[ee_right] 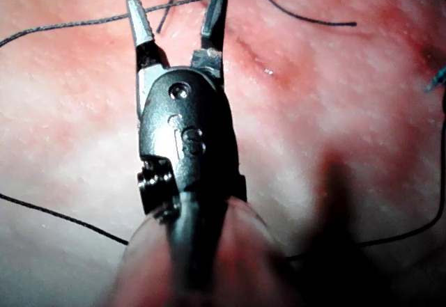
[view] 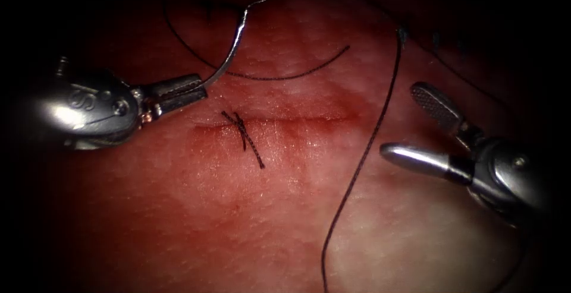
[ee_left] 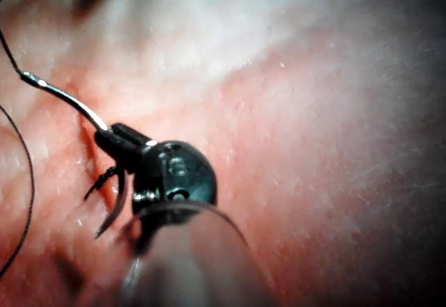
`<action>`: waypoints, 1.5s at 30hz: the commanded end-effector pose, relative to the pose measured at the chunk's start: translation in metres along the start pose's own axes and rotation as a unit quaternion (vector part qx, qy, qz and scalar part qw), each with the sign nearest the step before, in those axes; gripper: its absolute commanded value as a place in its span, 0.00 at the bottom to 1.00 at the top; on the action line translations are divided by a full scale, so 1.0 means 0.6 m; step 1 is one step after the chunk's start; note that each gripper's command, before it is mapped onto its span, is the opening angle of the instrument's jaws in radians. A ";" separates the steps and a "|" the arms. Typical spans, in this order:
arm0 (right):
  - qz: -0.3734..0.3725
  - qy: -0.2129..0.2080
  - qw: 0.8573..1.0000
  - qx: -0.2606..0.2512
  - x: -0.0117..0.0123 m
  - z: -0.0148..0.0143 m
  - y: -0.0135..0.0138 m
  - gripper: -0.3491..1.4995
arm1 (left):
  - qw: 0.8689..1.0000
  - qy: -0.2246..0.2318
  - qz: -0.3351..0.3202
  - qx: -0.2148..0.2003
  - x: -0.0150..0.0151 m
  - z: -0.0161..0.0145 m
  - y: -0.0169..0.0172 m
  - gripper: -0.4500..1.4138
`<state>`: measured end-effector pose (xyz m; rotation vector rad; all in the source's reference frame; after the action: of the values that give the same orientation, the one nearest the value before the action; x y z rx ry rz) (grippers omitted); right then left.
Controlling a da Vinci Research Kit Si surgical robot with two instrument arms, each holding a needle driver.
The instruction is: Wound Closure
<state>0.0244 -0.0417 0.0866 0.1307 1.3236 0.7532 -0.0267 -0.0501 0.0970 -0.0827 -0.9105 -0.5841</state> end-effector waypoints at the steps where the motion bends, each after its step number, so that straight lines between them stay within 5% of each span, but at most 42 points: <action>1: 0.047 0.005 0.999 -0.014 0.0017 -0.0027 -0.0019 0.65 | 1.000 -0.006 0.010 -0.012 -0.0005 0.0026 -0.0032 0.00; 2: 0.061 0.003 0.998 -0.017 0.0026 -0.0037 -0.0020 0.51 | 1.000 -0.008 0.018 -0.018 -0.0011 0.0035 -0.0039 0.00; 3: 0.072 0.001 0.997 -0.025 0.0037 -0.0049 -0.0020 0.48 | 0.999 -0.012 0.025 -0.026 -0.0017 0.0046 -0.0049 0.00; 8: 0.110 -0.018 0.992 -0.060 0.0070 -0.0076 -0.0014 0.48 | 0.997 -0.019 0.054 -0.048 -0.0025 0.0083 -0.0075 0.00; 14: 0.139 -0.057 0.984 -0.090 0.0065 -0.0070 -0.0004 0.46 | 0.993 -0.026 0.088 -0.068 -0.0015 0.0111 -0.0092 0.00; 23: 0.240 -0.088 0.954 -0.157 0.0013 0.0044 0.0003 0.67 | 0.973 -0.040 0.158 -0.160 -0.0014 0.0128 -0.0121 0.00; 37: 0.253 -0.082 0.955 -0.131 0.0015 0.0147 -0.0008 0.66 | 0.973 -0.041 0.160 -0.160 -0.0012 0.0124 -0.0134 0.00; 40: 0.252 -0.081 0.955 -0.134 0.0010 0.0156 -0.0003 0.55 | 0.974 -0.044 0.161 -0.156 -0.0014 0.0117 -0.0139 0.00; 42: 0.254 -0.080 0.955 -0.132 0.0007 0.0155 -0.0006 0.03 | 0.974 -0.046 0.162 -0.154 -0.0014 0.0115 -0.0140 0.00; 45: 0.251 -0.066 0.954 -0.151 0.0008 0.0153 -0.0013 0.00 | 0.973 -0.048 0.161 -0.155 -0.0015 0.0113 -0.0139 0.00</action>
<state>0.0323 -0.0385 0.0879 0.2680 1.0378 1.3495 -0.0358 -0.0539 0.0986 -0.5373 -0.8718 -0.4150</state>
